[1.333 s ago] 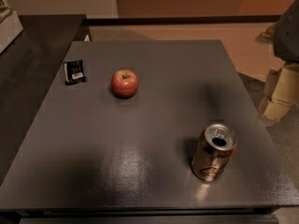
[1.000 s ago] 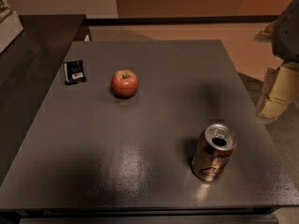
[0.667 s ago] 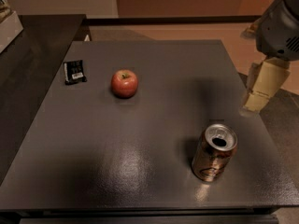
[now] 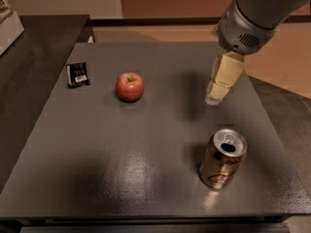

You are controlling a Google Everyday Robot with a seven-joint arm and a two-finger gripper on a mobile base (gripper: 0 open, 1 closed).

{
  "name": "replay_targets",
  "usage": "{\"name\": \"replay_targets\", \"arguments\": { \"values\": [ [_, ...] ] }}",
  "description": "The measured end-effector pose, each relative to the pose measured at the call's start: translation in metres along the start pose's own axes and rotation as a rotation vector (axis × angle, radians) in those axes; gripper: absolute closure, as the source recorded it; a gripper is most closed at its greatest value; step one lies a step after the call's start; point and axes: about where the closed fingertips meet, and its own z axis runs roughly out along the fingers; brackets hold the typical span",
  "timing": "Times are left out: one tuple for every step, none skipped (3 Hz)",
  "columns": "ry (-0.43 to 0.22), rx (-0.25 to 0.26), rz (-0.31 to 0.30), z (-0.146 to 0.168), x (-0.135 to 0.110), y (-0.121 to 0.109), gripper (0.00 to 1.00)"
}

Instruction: Pick apple

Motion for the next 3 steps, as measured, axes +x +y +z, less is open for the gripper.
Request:
{"name": "replay_targets", "arguments": {
  "values": [
    [-0.049, -0.008, 0.011, 0.027, -0.029, -0.019, 0.00],
    [-0.088, -0.005, 0.039, 0.054, -0.053, -0.030, 0.00],
    [-0.134, -0.029, 0.059, 0.085, -0.080, -0.036, 0.00]
  ]
}}
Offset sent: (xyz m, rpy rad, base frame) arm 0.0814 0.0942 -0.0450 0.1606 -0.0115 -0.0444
